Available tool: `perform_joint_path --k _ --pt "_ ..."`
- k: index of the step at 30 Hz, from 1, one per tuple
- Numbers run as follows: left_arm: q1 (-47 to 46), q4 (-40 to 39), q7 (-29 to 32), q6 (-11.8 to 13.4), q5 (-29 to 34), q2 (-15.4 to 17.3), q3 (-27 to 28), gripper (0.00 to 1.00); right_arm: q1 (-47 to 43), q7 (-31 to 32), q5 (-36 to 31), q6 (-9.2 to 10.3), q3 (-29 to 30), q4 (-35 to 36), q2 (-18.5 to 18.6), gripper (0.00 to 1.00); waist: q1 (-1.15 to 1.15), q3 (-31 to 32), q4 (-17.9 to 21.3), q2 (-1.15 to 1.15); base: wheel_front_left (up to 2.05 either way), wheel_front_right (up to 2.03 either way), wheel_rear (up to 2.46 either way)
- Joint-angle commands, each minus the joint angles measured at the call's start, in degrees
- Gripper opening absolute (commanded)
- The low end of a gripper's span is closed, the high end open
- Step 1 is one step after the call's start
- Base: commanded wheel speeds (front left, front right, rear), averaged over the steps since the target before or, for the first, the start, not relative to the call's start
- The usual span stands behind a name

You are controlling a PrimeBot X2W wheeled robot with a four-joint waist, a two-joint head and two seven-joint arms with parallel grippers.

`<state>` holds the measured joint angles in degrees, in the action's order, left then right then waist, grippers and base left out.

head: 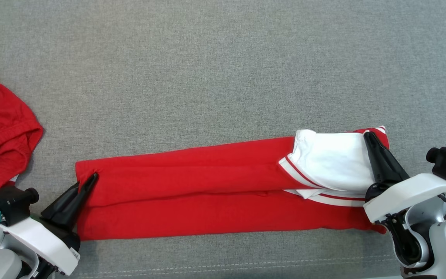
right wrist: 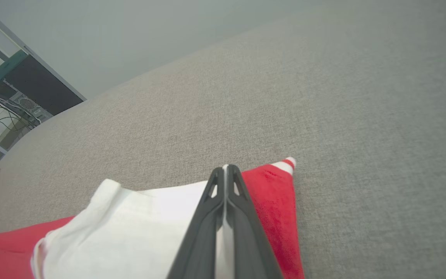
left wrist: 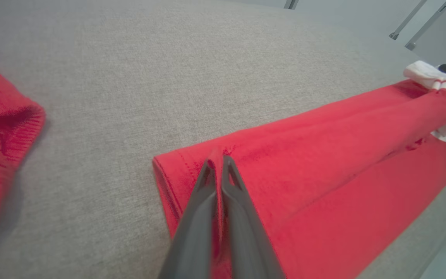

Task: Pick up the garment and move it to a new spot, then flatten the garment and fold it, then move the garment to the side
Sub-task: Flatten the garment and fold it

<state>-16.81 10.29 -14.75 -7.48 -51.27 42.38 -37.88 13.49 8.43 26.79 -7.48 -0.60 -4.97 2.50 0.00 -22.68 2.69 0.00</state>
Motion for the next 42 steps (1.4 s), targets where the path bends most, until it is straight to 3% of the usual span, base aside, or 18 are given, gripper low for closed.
perform_joint_path --k 1,8,10,15,23,31,32,34,35,37,42 --pt "-0.7 0.2 -0.3 0.0 -0.9 2.4 1.7 1.0 -0.3 -1.2 0.8 -0.01 -1.1 0.5 0.4 1.0 0.0 0.2 0.1 0.0 0.0 0.0 0.0" --pt "0.3 2.9 -0.3 0.0 1.3 -1.4 7.1 1.0 -0.6 -7.1 1.0 -0.01 -0.8 -5.0 0.4 1.0 0.0 2.6 -0.3 0.0 0.0 0.0 0.0" --pt "2.7 2.0 -0.3 0.0 2.9 -4.0 11.4 1.0 -1.7 -9.6 1.2 -0.01 -1.6 -7.7 0.4 1.0 0.0 4.0 -0.7 0.0 0.0 0.0 0.0" --pt "7.3 1.2 -0.3 0.0 3.8 -8.0 15.1 1.0 -2.6 -13.8 1.5 -0.01 -1.8 -13.5 0.4 1.0 0.0 5.9 -1.5 0.0 0.0 0.0 0.0" --pt "8.5 0.2 -0.3 0.0 3.6 -9.0 15.9 1.0 -0.7 -16.4 3.0 -0.01 -3.4 -21.0 0.4 1.0 0.0 5.6 -3.2 0.0 0.0 0.0 0.0" --pt "8.4 -1.1 -0.3 0.0 3.4 -8.6 16.1 1.0 2.3 -16.3 6.5 -0.01 -9.7 -28.7 0.4 1.0 0.0 5.3 -4.0 0.0 0.0 0.0 0.0" --pt "8.5 -1.2 -0.3 0.0 3.5 -8.6 16.1 1.0 2.6 -15.9 6.9 -0.01 -10.6 -29.5 0.4 0.64 0.0 5.3 -4.0 0.0 0.0 0.0 0.0" --pt "8.5 -1.3 -0.3 0.0 3.5 -8.6 16.0 1.0 2.9 -15.3 7.7 -0.01 -11.7 -31.0 0.4 0.16 0.0 5.5 -4.0 0.0 0.0 0.0 0.0" --pt "8.6 -1.3 -0.3 0.0 3.5 -8.7 16.0 1.0 3.2 -14.7 8.0 -0.01 -12.1 -32.3 0.4 0.0 0.0 5.7 -4.0 0.0 0.0 0.0 0.0" --pt "8.7 -1.4 -0.3 0.0 3.6 -8.8 16.0 1.0 3.7 -14.9 7.4 -0.01 -11.6 -33.1 0.4 0.0 0.0 5.8 -3.8 0.0 0.0 0.0 0.0" --pt "9.3 -1.7 -0.3 0.0 3.8 -9.4 16.6 1.0 6.7 -16.7 -0.7 -0.01 -1.5 -32.6 0.4 0.0 0.0 6.1 -3.5 0.0 0.0 0.0 0.0"
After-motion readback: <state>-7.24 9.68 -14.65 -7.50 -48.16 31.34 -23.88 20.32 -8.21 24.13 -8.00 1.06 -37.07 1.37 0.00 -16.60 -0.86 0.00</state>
